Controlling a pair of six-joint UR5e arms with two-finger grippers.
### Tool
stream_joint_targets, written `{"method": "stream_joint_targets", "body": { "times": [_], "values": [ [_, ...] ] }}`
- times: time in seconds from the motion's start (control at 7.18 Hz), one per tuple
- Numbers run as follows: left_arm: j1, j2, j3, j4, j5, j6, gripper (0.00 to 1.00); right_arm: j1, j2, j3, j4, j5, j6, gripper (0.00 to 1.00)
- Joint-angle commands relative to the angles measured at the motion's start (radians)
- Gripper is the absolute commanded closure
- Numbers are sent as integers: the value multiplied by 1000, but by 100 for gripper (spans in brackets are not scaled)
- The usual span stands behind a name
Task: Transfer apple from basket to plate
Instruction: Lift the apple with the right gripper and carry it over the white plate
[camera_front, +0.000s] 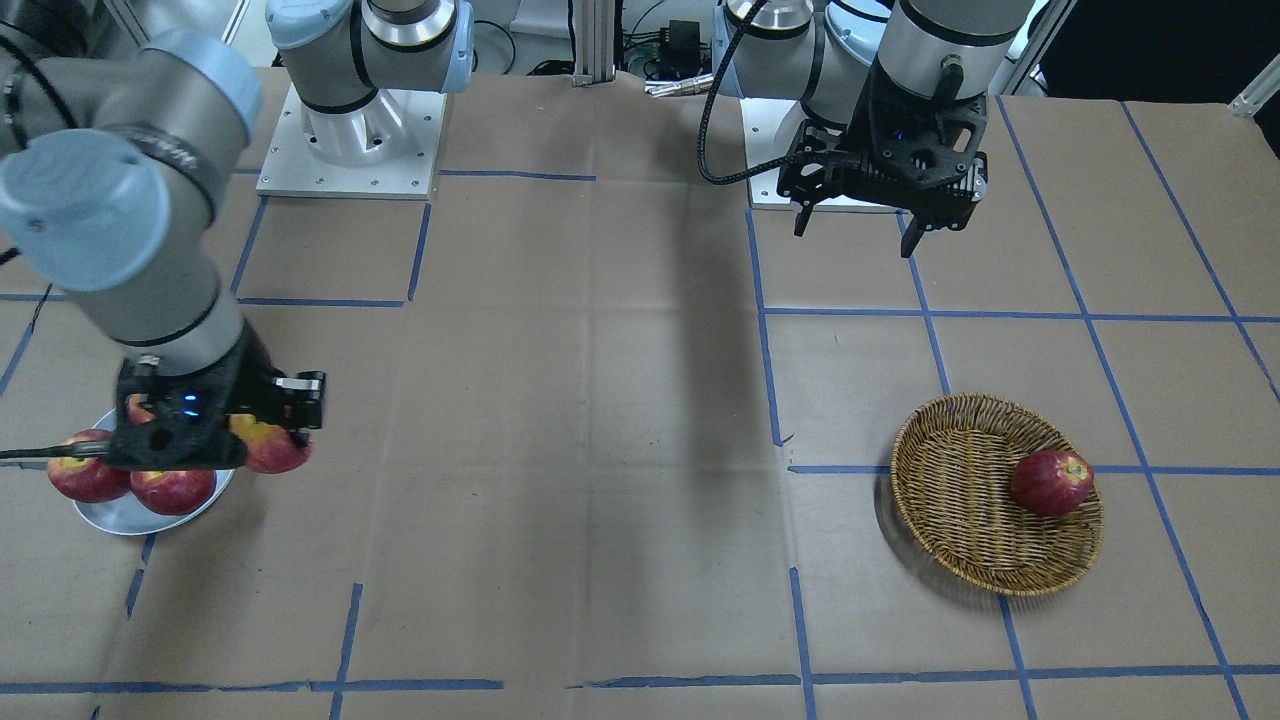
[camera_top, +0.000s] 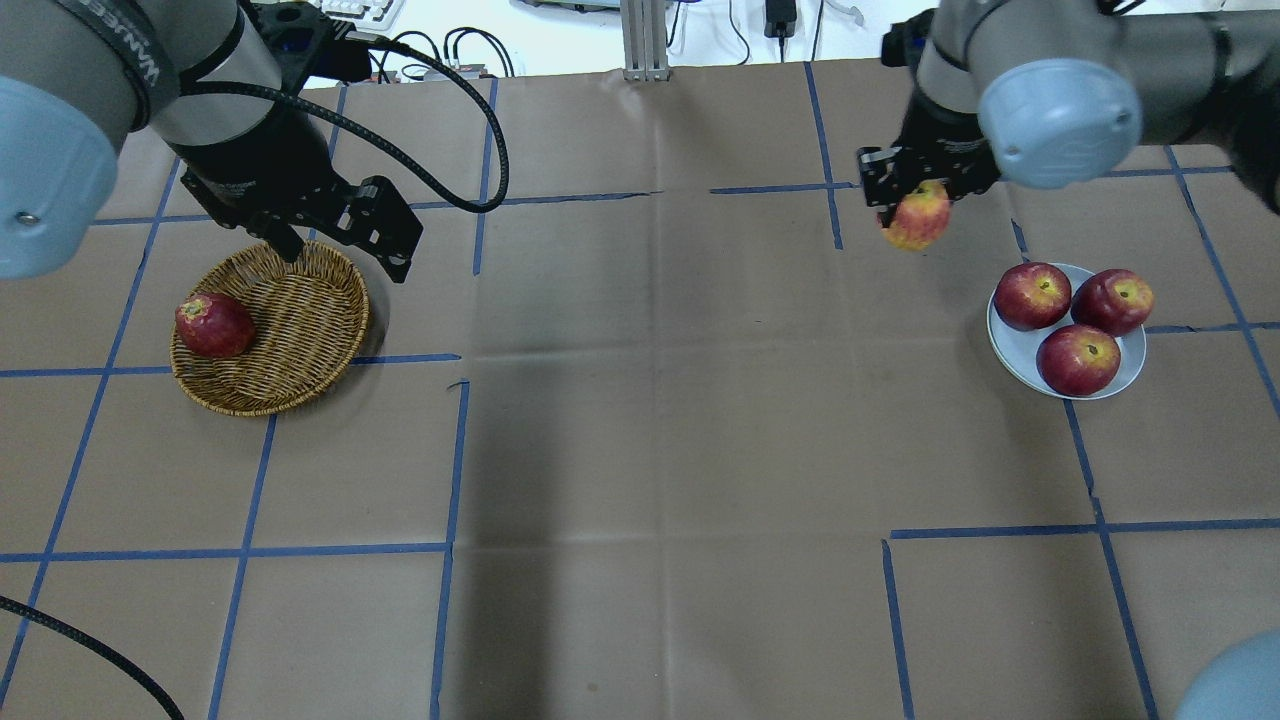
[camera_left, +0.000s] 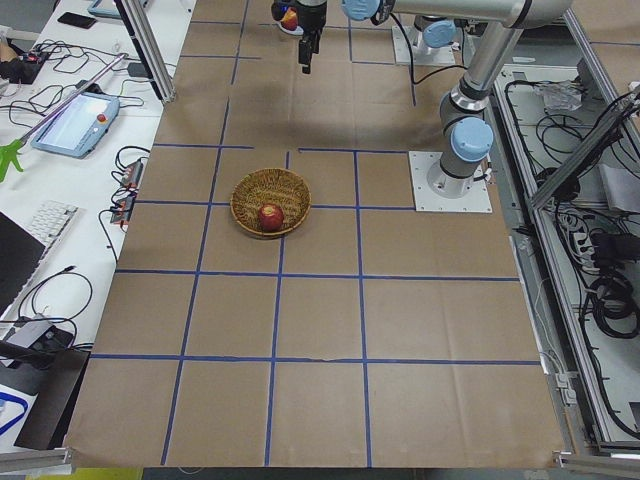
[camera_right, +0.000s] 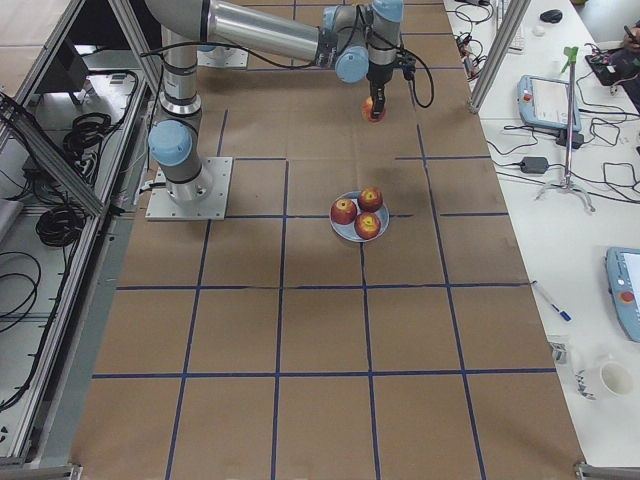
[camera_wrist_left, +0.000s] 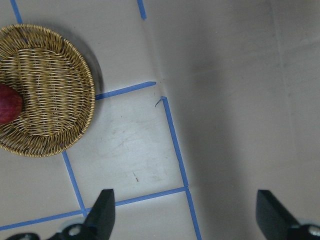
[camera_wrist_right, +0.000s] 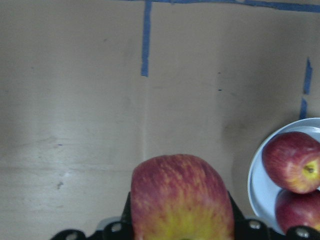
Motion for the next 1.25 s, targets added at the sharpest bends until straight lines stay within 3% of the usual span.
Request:
{"method": "stream_joint_targets", "body": {
  "times": [0.0, 0.28, 0.42, 0.7, 1.11],
  "values": [
    [0, 0, 0, 0, 2, -1, 1, -167, -8, 9, 8, -5, -240, 42],
    [0, 0, 0, 2, 2, 0, 1, -287, -2, 68, -19, 9, -389, 42],
    [1, 2, 0, 2, 2, 0, 1, -312, 3, 115, -109, 10, -413, 42],
    [1, 2, 0, 2, 2, 0, 1, -323, 12, 174, -176, 15, -420, 42],
    [1, 3, 0, 2, 2, -1, 1, -332, 16, 220, -179, 13, -422, 42]
  ]
}}
